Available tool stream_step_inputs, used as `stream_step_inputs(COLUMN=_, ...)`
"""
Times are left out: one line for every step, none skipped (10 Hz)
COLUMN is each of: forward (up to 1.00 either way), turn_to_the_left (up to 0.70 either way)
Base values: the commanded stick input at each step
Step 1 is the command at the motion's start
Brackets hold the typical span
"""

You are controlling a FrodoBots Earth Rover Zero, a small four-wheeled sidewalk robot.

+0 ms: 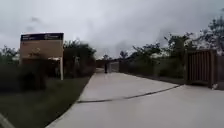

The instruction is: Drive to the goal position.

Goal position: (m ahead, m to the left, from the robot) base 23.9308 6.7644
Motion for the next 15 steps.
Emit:
stream_step_inputs(forward=0.85, turn_to_the_left=0.00)
stream_step_inputs(forward=0.85, turn_to_the_left=0.00)
stream_step_inputs(forward=0.85, turn_to_the_left=0.00)
stream_step_inputs(forward=0.85, turn_to_the_left=0.00)
stream_step_inputs(forward=0.85, turn_to_the_left=0.00)
stream_step_inputs(forward=0.85, turn_to_the_left=0.00)
stream_step_inputs(forward=0.85, turn_to_the_left=0.00)
stream_step_inputs(forward=0.85, turn_to_the_left=0.00)
stream_step_inputs(forward=0.85, turn_to_the_left=0.00)
stream_step_inputs(forward=0.85, turn_to_the_left=0.00)
stream_step_inputs(forward=0.85, turn_to_the_left=0.00)
stream_step_inputs(forward=0.85, turn_to_the_left=0.00)
stream_step_inputs(forward=0.85, turn_to_the_left=0.00)
stream_step_inputs(forward=0.85, turn_to_the_left=0.00)
stream_step_inputs(forward=0.85, turn_to_the_left=0.00)
